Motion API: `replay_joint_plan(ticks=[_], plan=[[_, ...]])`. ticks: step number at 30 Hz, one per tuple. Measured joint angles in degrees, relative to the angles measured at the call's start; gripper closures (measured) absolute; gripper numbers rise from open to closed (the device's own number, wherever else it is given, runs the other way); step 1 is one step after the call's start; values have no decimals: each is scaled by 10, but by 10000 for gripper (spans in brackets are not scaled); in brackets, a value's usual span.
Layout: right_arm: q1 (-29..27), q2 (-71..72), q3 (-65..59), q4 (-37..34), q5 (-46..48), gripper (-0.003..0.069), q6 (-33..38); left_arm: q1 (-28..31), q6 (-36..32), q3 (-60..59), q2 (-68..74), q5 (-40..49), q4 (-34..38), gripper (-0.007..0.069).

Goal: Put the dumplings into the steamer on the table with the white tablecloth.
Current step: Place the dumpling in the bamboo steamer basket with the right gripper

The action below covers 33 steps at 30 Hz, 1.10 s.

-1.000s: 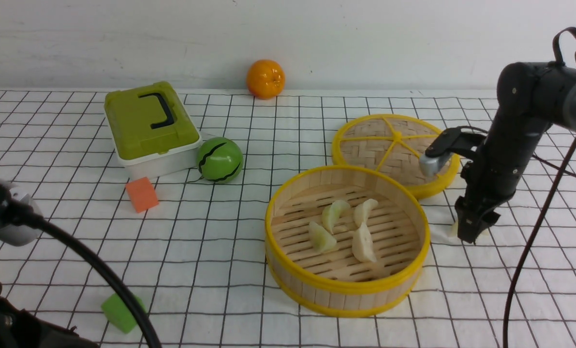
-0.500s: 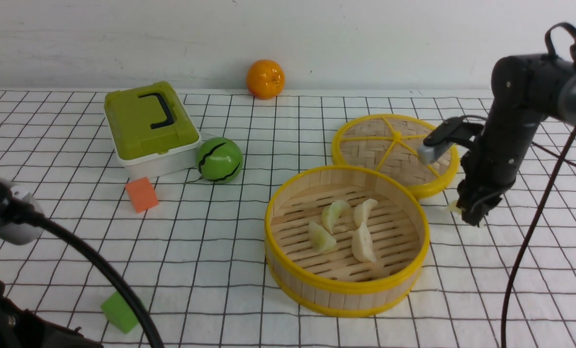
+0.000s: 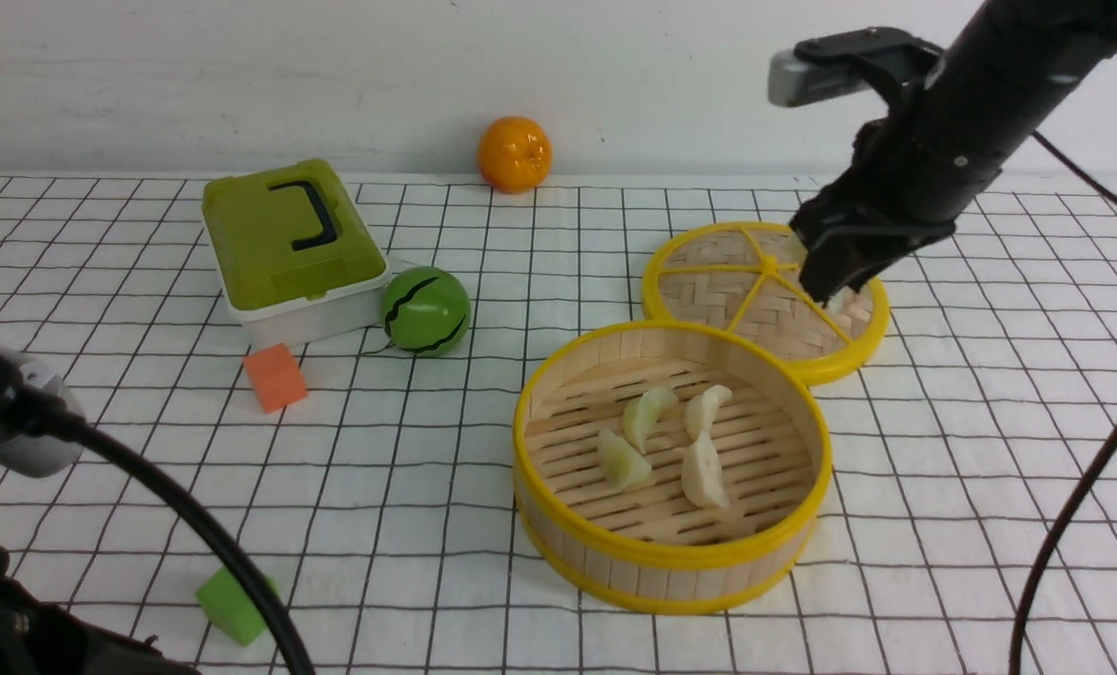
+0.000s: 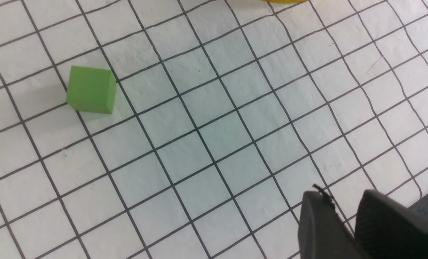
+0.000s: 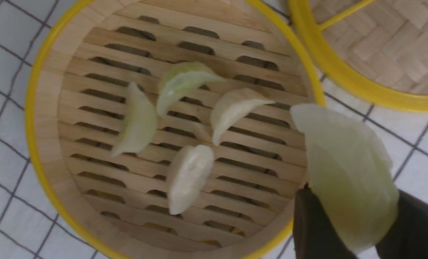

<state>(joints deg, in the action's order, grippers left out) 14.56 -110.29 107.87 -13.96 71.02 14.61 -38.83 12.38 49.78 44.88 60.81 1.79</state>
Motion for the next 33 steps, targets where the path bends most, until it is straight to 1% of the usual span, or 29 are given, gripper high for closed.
replay_joint_plan(ticks=[2,7,11,14,18,22,24,25,26,28,31,33], plan=[[24,-1,-23,-1,0,428,-9,0,-10,0,0,2,0,467],[57,-21,-63,-4,0,428,-18,0,-23,0,0,7,0,461],[61,-47,-67,0,0,428,-30,0,-26,0,0,7,0,459],[61,-77,-68,19,-5,428,-70,0,-34,0,0,10,0,458],[61,-103,-69,57,-7,428,-107,0,-36,0,0,16,1,453],[61,-114,-69,73,-10,428,-123,0,-36,0,0,22,2,449],[61,-115,-69,74,-10,396,-126,0,-37,0,0,22,2,447],[61,-115,-69,74,-10,392,-125,0,-37,0,0,22,2,447],[61,-115,-69,74,-11,350,-126,0,-38,0,0,22,2,444],[61,-113,-69,71,-13,290,-126,0,-44,0,0,22,2,442],[61,-99,-69,69,-13,223,-113,0,-49,0,-3,33,2,441],[61,-81,-71,69,-13,207,-106,0,-48,-3,-10,39,2,442]])
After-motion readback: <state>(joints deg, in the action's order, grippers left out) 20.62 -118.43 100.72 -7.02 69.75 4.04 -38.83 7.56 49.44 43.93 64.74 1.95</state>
